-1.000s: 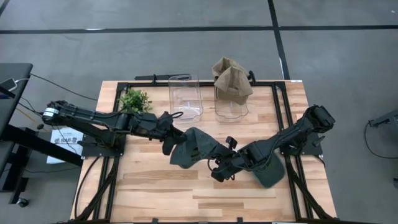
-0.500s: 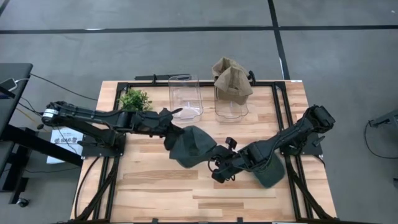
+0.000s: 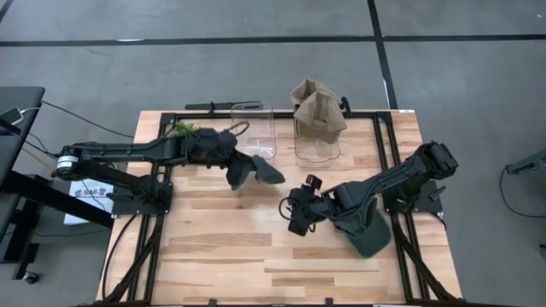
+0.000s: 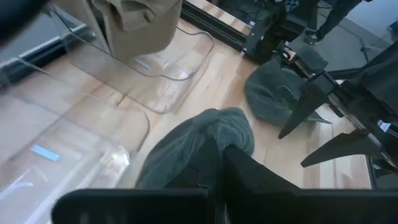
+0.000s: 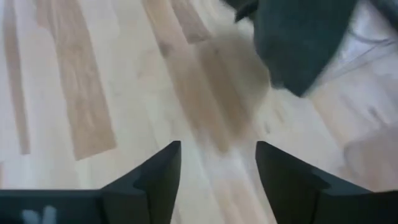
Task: Pick & Place hat
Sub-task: Put the left black cap into the left transparent bin
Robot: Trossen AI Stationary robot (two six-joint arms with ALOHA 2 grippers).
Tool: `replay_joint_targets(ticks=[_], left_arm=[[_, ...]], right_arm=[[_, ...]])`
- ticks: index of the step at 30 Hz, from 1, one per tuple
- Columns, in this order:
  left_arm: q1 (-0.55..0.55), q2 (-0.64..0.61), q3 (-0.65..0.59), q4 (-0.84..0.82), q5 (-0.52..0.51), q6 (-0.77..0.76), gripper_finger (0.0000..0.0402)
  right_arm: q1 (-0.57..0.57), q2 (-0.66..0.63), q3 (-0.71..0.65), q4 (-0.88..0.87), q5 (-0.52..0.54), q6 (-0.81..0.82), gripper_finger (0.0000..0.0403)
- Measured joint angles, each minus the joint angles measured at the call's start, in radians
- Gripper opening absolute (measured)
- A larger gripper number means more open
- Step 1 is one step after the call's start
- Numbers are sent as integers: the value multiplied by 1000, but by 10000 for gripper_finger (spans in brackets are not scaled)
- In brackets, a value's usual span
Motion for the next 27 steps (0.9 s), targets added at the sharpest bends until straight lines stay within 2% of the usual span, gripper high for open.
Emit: replay_joint_targets(ticks=[4, 9, 14, 17, 27], left_arm=[[69, -20, 26, 3, 97, 61, 9], [107, -75, 53, 7, 183, 140, 9], [160, -138, 58, 10, 177, 207, 9], [204, -150, 58, 14, 96, 219, 9], [398, -58, 58, 44, 82, 306, 9]], right_arm=[[-26, -17, -1, -3, 3, -48, 214], [-16, -56, 0, -27, 5, -65, 206], [13, -110, 0, -28, 4, -73, 189], [25, -146, 0, -28, 5, -74, 179], [35, -214, 0, -28, 5, -75, 152]])
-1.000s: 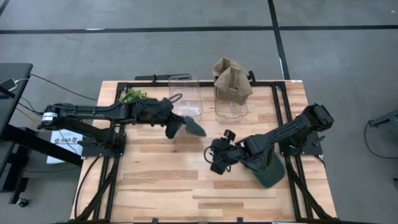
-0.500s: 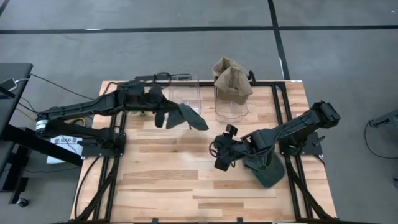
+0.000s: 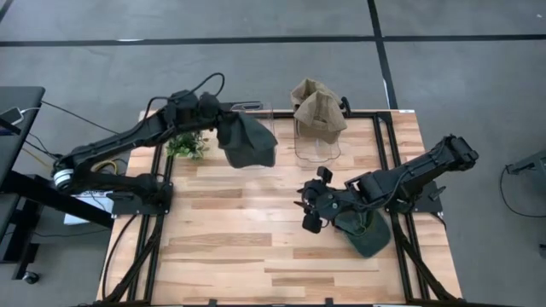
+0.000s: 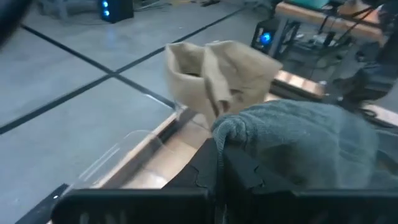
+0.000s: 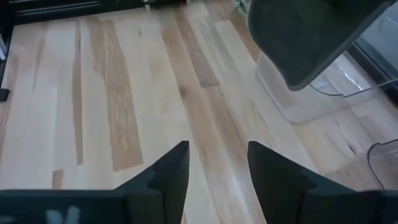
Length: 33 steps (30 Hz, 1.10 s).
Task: Pick & Place hat
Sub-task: Put the left black cap into the left transparent bin
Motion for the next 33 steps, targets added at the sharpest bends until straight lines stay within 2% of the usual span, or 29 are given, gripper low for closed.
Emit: replay_joint_targets(ticks=[10, 18, 25, 33], left_arm=[[142, 132, 0, 169, 162, 9, 9], [215, 279, 0, 199, 166, 46, 10], [220, 420, 0, 253, 159, 111, 10], [252, 415, 0, 298, 139, 143, 10]], right_arm=[[-2, -1, 0, 0, -1, 0, 135], [-29, -1, 0, 0, -1, -18, 133], [-55, -1, 0, -1, -3, -27, 132], [-60, -1, 0, -1, -4, -26, 128]])
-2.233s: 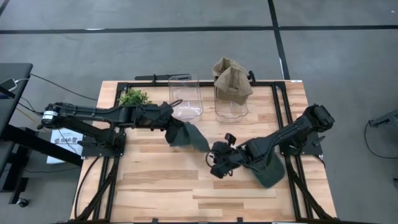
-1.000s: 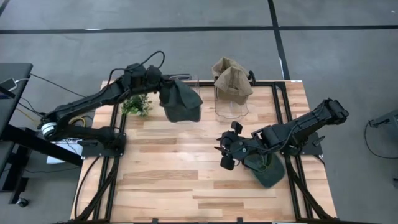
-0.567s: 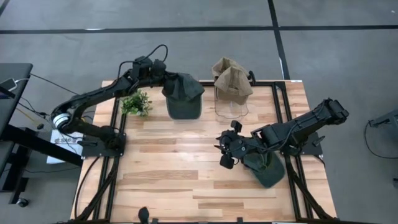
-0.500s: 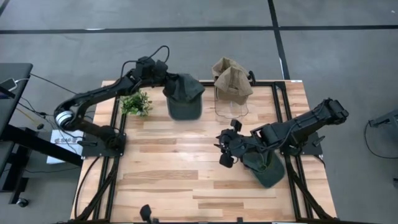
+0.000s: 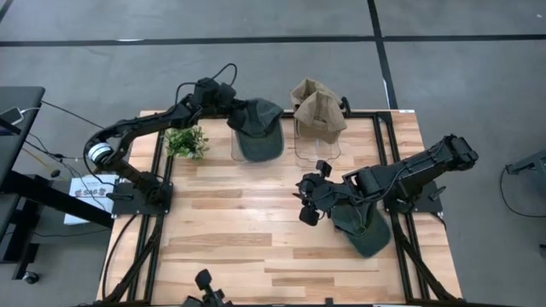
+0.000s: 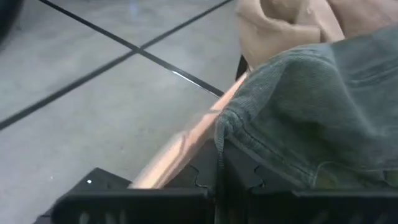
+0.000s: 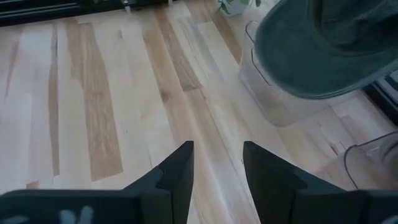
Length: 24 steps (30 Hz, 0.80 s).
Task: Pick & Place hat
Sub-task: Put the left black cap into the left transparent bin
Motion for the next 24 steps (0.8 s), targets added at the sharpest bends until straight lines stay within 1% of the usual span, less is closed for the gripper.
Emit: replay_joint_targets(ticks=[8, 24], left_arm=[[56, -44, 0, -2, 0, 20, 10], [70, -40, 0, -8, -2, 49, 10]], right_arm=[[6, 0, 0, 0, 0, 2, 128], [6, 0, 0, 0, 0, 3, 128]])
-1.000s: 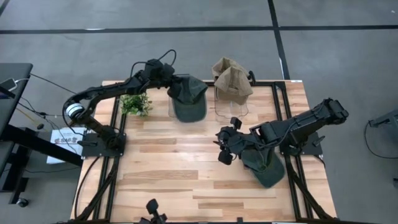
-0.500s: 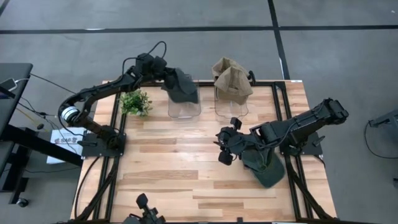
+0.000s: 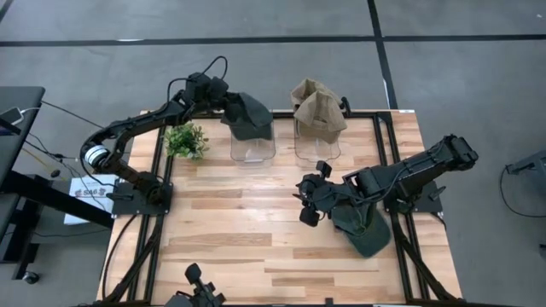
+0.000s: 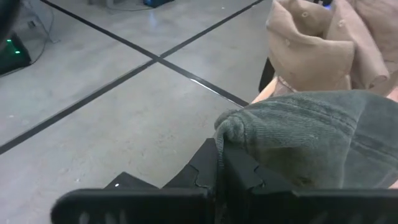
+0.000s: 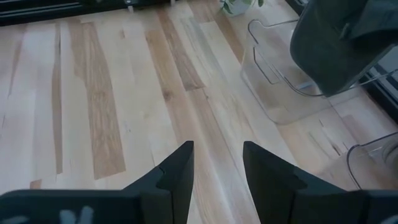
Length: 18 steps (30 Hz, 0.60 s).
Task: Pick & Place hat
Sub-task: Put the left black cap into the left transparent bin
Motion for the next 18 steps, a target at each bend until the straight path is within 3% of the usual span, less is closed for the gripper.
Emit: replay_joint_targets(ticks=[18], left_arm=[[35, 0, 0, 88, -10, 0, 10]], right_arm=[[-1, 0, 0, 0, 1, 0, 128]])
